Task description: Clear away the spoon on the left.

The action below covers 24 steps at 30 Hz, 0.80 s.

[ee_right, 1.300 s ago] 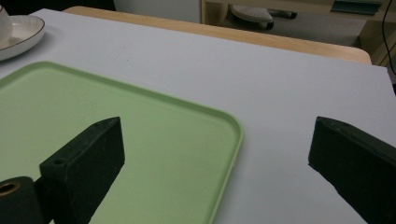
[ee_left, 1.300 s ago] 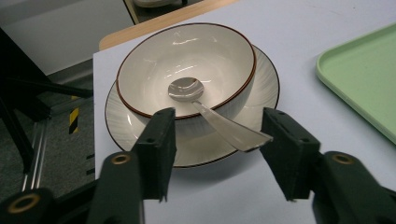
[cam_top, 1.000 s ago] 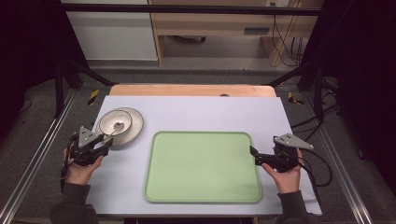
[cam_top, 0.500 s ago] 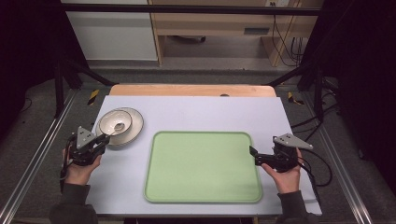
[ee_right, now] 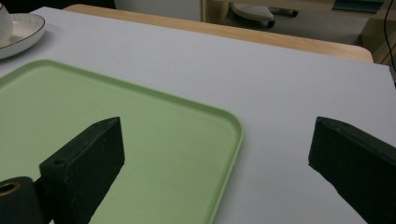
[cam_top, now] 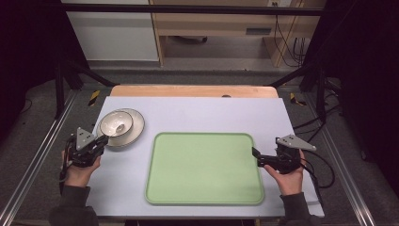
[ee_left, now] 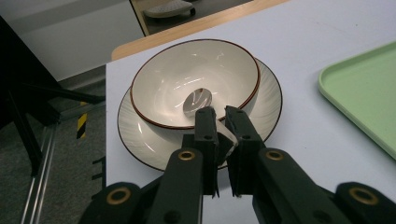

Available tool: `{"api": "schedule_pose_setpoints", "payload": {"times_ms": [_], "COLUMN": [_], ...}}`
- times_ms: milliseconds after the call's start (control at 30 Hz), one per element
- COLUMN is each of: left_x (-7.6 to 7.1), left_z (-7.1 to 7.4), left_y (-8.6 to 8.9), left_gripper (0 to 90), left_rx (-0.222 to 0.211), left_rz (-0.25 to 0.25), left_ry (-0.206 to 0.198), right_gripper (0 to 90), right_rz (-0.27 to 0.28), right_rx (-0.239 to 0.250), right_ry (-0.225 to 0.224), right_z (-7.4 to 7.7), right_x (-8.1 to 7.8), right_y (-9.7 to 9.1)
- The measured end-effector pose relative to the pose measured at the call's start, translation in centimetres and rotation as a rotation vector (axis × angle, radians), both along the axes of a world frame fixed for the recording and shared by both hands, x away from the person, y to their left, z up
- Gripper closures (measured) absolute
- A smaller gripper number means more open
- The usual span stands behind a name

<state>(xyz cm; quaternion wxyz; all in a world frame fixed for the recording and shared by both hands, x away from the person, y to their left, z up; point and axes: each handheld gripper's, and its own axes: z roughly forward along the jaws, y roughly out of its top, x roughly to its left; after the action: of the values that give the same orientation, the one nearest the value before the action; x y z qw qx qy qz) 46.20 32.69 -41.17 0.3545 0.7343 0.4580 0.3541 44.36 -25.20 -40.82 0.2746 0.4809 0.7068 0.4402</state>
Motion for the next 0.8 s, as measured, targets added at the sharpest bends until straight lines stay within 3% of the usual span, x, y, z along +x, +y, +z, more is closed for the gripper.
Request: {"api": "schedule_pose_setpoints", "payload": {"times_ms": [800], "left_x": [-0.32], "left_z": [0.76], "left_y": [-0.39], "left_gripper": [88.7], "left_rx": [0.008], "left_rz": [0.008], "left_ry": [-0.002], "right_gripper": [3.9], "right_rz": [0.0], "right_rx": [-0.002], "right_ry": [0.002], "right_z": [0.07], "right_x": [0.05], "right_y": [-0.14]}}
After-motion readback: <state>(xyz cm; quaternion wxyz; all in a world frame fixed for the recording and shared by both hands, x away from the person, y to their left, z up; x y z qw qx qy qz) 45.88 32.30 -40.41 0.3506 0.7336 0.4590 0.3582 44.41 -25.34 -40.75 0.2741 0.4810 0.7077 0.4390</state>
